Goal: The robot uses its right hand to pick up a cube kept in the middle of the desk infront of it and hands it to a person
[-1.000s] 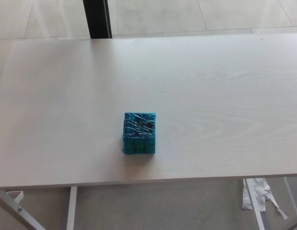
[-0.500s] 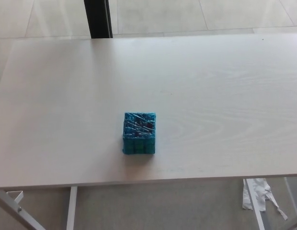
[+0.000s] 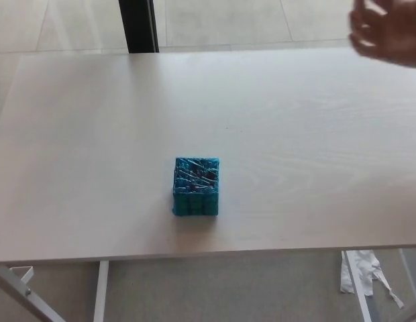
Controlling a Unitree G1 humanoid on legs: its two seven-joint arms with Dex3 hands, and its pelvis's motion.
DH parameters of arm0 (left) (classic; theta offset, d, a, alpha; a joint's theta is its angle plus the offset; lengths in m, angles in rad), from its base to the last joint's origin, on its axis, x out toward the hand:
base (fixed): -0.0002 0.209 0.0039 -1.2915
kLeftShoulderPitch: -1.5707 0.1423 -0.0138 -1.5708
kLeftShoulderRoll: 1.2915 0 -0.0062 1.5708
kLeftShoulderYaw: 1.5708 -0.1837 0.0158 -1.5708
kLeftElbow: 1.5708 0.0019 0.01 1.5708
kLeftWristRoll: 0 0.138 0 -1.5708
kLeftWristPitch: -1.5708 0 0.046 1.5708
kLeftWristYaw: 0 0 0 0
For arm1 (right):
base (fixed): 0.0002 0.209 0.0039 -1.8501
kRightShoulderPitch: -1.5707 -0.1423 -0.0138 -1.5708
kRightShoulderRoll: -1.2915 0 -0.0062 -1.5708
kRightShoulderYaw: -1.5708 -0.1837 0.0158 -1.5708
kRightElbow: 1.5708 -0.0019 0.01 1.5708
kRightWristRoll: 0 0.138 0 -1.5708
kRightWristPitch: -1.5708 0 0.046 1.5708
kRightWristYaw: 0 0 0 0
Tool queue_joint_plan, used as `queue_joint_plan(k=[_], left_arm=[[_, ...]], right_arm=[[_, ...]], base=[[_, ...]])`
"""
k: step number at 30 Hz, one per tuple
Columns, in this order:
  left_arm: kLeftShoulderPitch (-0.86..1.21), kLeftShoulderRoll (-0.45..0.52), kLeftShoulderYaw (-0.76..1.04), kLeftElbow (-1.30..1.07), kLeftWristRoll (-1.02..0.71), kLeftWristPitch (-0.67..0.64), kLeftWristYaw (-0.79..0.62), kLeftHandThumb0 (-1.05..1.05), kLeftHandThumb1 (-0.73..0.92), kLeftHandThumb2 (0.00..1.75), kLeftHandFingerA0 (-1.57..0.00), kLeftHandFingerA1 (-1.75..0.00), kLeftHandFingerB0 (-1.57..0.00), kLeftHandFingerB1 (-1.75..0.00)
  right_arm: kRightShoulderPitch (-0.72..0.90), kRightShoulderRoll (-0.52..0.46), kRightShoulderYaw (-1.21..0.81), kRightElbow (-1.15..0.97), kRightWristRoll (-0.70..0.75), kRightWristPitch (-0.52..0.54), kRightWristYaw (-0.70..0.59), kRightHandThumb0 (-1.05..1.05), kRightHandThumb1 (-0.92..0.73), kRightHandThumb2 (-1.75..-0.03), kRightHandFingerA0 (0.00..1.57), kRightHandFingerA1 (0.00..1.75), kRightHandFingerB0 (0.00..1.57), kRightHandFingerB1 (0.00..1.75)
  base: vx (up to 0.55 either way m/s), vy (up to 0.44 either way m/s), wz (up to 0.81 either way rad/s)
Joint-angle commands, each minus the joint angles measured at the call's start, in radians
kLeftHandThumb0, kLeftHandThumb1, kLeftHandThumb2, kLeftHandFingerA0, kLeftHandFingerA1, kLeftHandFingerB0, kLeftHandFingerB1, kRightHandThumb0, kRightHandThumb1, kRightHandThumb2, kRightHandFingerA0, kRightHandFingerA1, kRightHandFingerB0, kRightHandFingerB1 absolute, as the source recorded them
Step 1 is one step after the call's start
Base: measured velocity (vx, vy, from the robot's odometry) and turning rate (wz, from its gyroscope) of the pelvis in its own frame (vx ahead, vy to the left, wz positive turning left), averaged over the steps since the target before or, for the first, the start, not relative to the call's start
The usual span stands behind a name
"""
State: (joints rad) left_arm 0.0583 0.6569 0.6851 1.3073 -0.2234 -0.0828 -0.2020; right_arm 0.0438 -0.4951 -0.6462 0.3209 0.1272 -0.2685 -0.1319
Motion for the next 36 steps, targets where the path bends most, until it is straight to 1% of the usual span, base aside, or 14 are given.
queue_joint_plan(k=[1,3,4,7,10,11,14,15,22,23,24,25,28,36], left_arm=[[0.013,0.001,-0.042,0.001,0.015,-0.009,0.032,-0.59,0.53,0.57,-0.73,-0.59,-0.54,-0.40],[0.021,-0.001,-0.060,-0.001,0.029,-0.018,0.021,-0.61,0.54,0.57,-0.68,-0.55,-0.55,-0.40],[0.022,-0.004,-0.063,-0.001,0.031,-0.021,0.020,-0.60,0.54,0.57,-0.67,-0.55,-0.55,-0.40],[0.021,-0.006,-0.074,0.002,0.037,-0.019,0.026,-0.59,0.54,0.56,-0.69,-0.55,-0.53,-0.39],[0.028,-0.005,-0.092,-0.002,0.044,-0.021,0.027,-0.62,0.55,0.57,-0.68,-0.55,-0.55,-0.39],[0.027,-0.002,-0.097,-0.002,0.045,-0.015,0.025,-0.64,0.43,0.84,-0.62,-0.63,-0.48,-0.52],[0.029,-0.004,-0.096,-0.001,0.035,-0.012,0.027,-0.63,0.42,0.83,-0.62,-0.63,-0.49,-0.53],[0.031,-0.004,-0.098,-0.001,0.034,-0.013,0.026,-0.63,0.53,0.57,-0.68,-0.54,-0.56,-0.40],[0.037,-0.003,-0.117,0.003,0.036,-0.019,0.034,-0.62,0.55,0.57,-0.67,-0.54,-0.55,-0.40],[0.038,-0.003,-0.119,0.003,0.036,-0.020,0.033,-0.65,0.43,0.84,-0.61,-0.63,-0.49,-0.52],[0.040,-0.003,-0.122,0.003,0.036,-0.021,0.031,-0.65,0.43,0.84,-0.61,-0.63,-0.49,-0.52],[0.042,0.000,-0.125,0.004,0.036,-0.021,0.031,-0.63,0.55,0.58,-0.68,-0.56,-0.55,-0.39],[0.042,0.000,-0.134,0.007,0.038,-0.023,0.032,-0.63,0.55,0.58,-0.68,-0.56,-0.55,-0.39],[0.042,0.007,-0.147,0.007,0.036,-0.019,0.033,-0.62,0.56,0.57,-0.73,-0.58,-0.55,-0.39]], right_arm=[[-0.228,-0.074,0.190,-0.566,0.076,0.186,0.078,-0.68,-0.60,-0.59,0.43,0.45,0.30,0.31],[-0.340,-0.052,0.315,-0.594,-0.011,0.252,0.094,-0.68,-0.60,-0.59,0.41,0.47,0.27,0.32],[-0.379,-0.033,0.356,-0.597,0.010,0.278,0.112,-0.70,-0.46,-0.82,0.29,0.55,0.19,0.44],[-0.449,0.023,0.463,-0.595,-0.029,0.309,0.139,-0.72,-0.58,-0.59,0.32,0.44,0.28,0.31],[-0.501,0.065,0.590,-0.619,-0.072,0.362,0.182,-0.72,-0.58,-0.59,0.28,0.47,0.28,0.32],[-0.537,0.114,0.700,-0.608,-0.190,0.342,0.198,-0.72,-0.59,-0.59,0.31,0.49,0.30,0.33],[-0.566,0.138,0.790,-0.578,-0.265,0.360,0.219,-0.78,-0.63,-0.60,0.28,0.49,0.28,0.32],[-0.573,0.155,0.819,-0.559,-0.290,0.352,0.215,-0.77,-0.62,-0.59,0.30,0.50,0.29,0.33],[-0.640,0.223,1.026,-0.401,-0.426,0.348,0.249,-0.80,-0.63,-0.60,0.31,0.57,0.30,0.36],[-0.642,0.227,1.035,-0.390,-0.426,0.346,0.249,-0.80,-0.62,-0.60,0.33,0.61,0.30,0.37],[-0.646,0.233,1.049,-0.373,-0.426,0.343,0.249,-0.80,-0.62,-0.60,0.33,0.61,0.30,0.37],[-0.659,0.241,1.095,-0.341,-0.450,0.378,0.267,-0.80,-0.62,-0.60,0.31,0.53,0.31,0.33],[-0.682,0.243,1.168,-0.259,-0.501,0.360,0.279,-0.86,-0.52,-0.72,0.30,0.55,0.28,0.39],[-0.709,0.259,1.293,-0.119,-0.557,0.361,0.277,-0.83,-0.63,-0.60,0.30,0.61,0.32,0.42]], base=[[0.00,0.000,0.00],[0.00,0.000,0.00],[0.00,0.000,0.00],[0.00,0.000,0.00],[0.00,0.000,0.00],[0.00,0.000,0.00],[0.00,0.000,0.00],[0.00,0.000,0.00],[0.00,0.000,0.00],[0.00,0.000,0.00],[0.00,0.000,0.00],[0.00,0.000,0.00],[0.00,0.000,0.00],[0.00,0.000,0.00]])
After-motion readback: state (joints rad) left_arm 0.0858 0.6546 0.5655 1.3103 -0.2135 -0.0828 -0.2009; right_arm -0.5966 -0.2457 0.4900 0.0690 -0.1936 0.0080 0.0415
